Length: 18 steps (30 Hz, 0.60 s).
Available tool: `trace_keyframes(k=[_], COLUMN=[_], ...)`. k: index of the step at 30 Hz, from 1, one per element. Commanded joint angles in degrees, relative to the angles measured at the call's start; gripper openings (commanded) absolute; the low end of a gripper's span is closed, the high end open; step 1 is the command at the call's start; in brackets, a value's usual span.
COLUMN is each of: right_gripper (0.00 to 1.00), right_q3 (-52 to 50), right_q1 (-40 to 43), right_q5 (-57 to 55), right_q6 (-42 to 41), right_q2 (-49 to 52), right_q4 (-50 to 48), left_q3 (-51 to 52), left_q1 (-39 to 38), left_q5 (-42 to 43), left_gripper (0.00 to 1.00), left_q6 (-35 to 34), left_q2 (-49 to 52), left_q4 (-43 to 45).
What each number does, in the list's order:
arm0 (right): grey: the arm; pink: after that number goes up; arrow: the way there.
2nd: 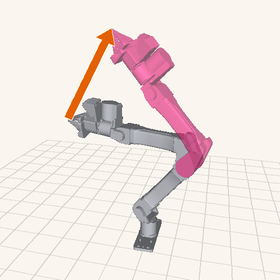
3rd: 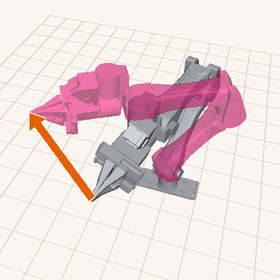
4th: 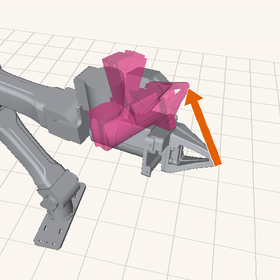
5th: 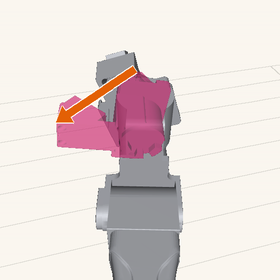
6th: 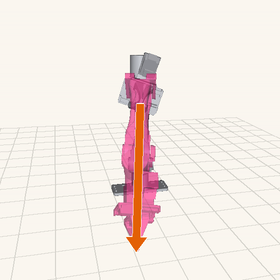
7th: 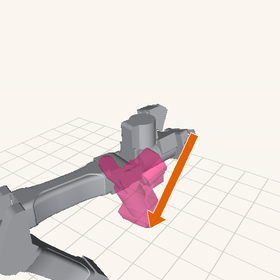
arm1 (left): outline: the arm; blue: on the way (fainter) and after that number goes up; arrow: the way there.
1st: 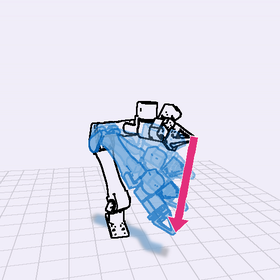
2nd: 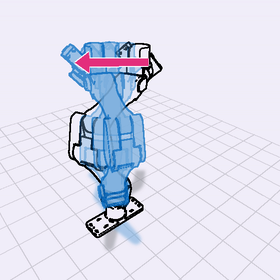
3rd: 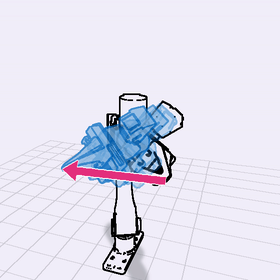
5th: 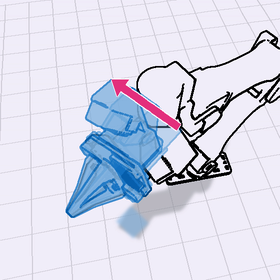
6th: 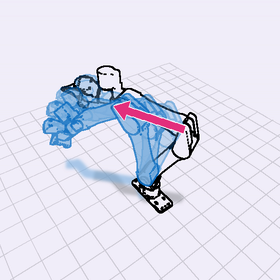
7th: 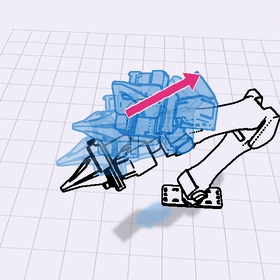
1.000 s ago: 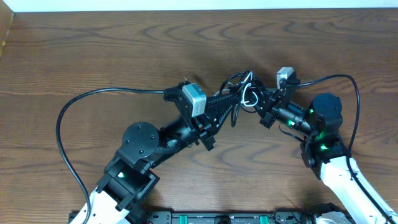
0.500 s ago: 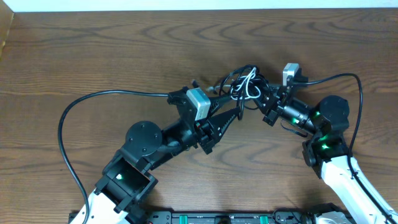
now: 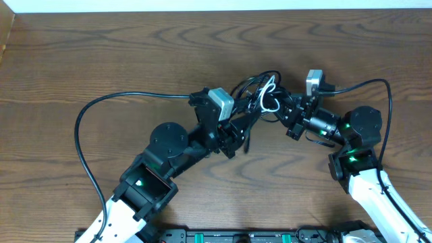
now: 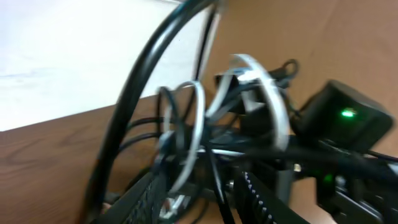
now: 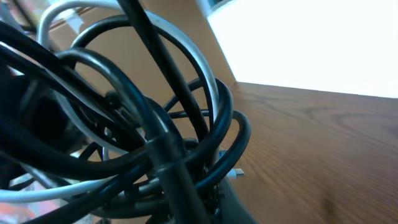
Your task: Untangle cables
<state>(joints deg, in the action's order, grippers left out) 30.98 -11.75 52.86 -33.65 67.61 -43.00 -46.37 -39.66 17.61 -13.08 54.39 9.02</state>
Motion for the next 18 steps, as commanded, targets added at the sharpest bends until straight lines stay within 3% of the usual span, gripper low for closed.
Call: trace_keyframes(k=[1,18], right_gripper=[0.02,0.01], right_q3=[0.39,0.39], right_q1=[0.31,2.36], right_q5=[2.60,3.69], right_q6=[-0.50,0.04], right_q2=[0.00,0.00], right_q4=[-1.49,-1.51], left_q3=[-0.74,-0.74], left_q1=[-0.28,-0.28], left_q5=[-5.25,-1.29], left_gripper=[0.41,0.45], left_q6=[0.61,0.59], left_q2=[0.98,1.14], left_q4=[0.00,0.28])
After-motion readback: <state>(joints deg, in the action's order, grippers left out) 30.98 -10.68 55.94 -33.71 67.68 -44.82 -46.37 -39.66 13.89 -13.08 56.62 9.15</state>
